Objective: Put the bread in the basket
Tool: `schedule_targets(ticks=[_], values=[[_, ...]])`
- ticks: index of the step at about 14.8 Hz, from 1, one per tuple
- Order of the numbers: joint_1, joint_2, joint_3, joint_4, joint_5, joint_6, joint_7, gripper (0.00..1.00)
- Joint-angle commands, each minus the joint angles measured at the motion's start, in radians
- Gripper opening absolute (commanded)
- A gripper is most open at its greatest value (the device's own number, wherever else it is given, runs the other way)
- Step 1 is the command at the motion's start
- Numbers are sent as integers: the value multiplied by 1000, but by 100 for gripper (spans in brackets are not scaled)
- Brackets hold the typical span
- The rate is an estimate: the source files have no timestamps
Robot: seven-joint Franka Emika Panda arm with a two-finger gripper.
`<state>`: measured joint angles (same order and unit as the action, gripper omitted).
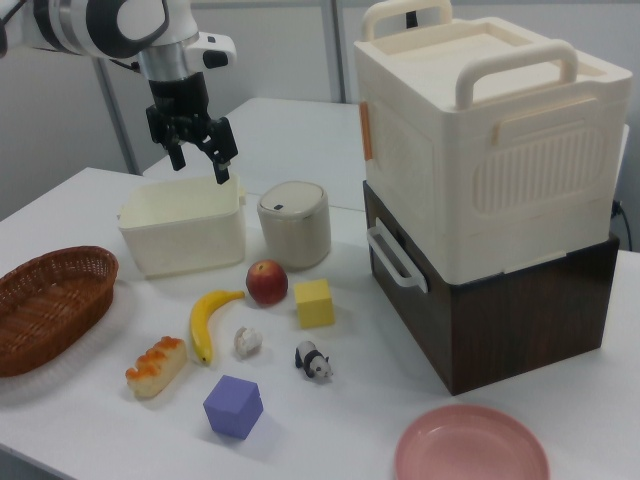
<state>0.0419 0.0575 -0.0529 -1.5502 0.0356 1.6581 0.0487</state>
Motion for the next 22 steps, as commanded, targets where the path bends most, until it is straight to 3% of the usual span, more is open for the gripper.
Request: schedule_targets(ticks=[1, 6, 10, 15, 18, 22], values=[[10, -24, -1, -25, -8, -9, 14, 100], [10, -25, -1, -31, -8, -9, 14, 100], [64, -48, -1, -122, -19, -6, 5, 100], [150, -200, -1, -399, -34, 84, -16, 100], [176, -246, -10, -479, -37, 91, -4, 100], [191, -356, -12, -685, -37, 264, 89, 100]])
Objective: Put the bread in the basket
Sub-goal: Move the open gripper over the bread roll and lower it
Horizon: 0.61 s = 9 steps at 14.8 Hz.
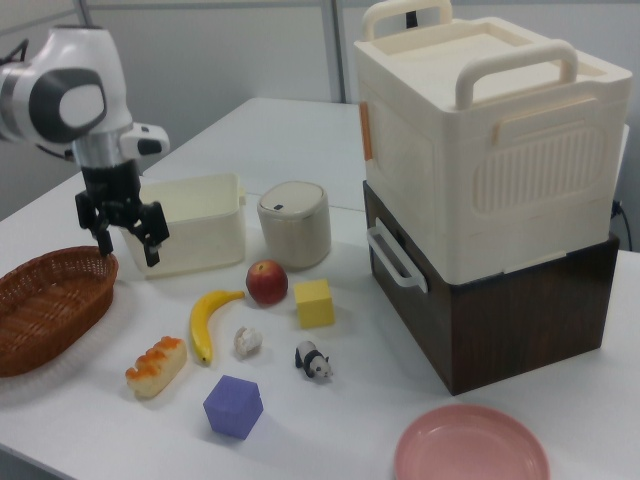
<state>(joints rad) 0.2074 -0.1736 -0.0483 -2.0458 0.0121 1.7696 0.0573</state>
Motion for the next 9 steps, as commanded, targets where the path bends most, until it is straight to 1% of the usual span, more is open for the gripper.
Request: schedule_targets(ticks=[1, 2, 5, 9], values=[[24, -127, -16, -201, -14, 174, 99, 100], [24, -132, -16, -214, -14, 180, 102, 100], [27, -181, -16, -322, -14, 260, 104, 100], [23, -178, -16, -415, -14, 405, 105, 100]])
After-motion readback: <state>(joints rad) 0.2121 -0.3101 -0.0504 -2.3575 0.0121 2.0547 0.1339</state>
